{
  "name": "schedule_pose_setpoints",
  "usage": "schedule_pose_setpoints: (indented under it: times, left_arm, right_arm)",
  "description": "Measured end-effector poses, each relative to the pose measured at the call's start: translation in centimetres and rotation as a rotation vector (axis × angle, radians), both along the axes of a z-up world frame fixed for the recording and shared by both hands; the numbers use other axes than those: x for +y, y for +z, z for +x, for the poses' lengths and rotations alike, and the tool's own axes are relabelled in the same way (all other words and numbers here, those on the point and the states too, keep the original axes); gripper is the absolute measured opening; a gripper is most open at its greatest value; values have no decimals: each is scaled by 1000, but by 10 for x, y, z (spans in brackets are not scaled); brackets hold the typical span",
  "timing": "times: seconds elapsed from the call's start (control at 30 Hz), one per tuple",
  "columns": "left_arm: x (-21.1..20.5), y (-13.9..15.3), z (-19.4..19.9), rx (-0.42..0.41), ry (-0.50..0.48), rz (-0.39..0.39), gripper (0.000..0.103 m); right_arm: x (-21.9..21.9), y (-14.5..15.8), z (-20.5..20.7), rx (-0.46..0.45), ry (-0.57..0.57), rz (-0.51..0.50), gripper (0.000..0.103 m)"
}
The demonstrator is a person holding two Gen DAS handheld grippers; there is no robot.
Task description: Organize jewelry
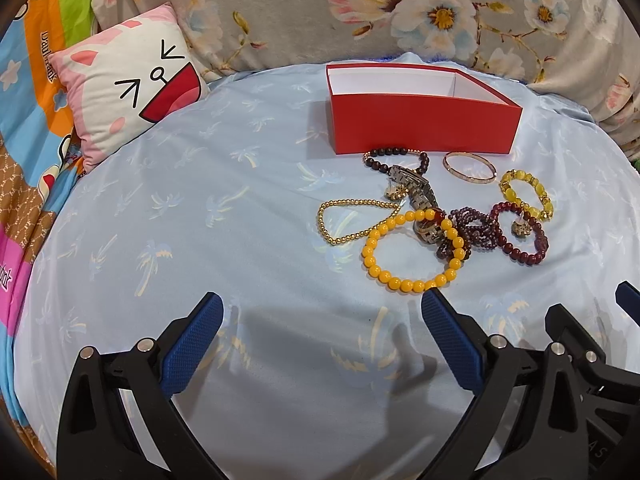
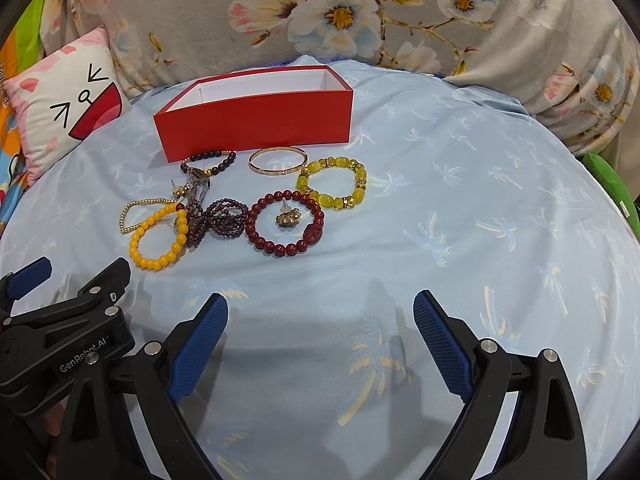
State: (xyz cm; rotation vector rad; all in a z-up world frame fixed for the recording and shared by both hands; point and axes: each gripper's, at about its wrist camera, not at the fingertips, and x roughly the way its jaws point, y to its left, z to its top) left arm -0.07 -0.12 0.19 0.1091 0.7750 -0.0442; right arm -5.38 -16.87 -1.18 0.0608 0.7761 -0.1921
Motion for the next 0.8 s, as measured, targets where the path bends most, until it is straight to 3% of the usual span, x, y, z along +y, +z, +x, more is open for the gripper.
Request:
schedule_pose_setpoints:
  times: [0.8]
  left_arm:
    - [-1, 1, 0, 1, 0, 4, 95]
  right_arm:
    - [1, 2, -1, -2, -1, -1, 90]
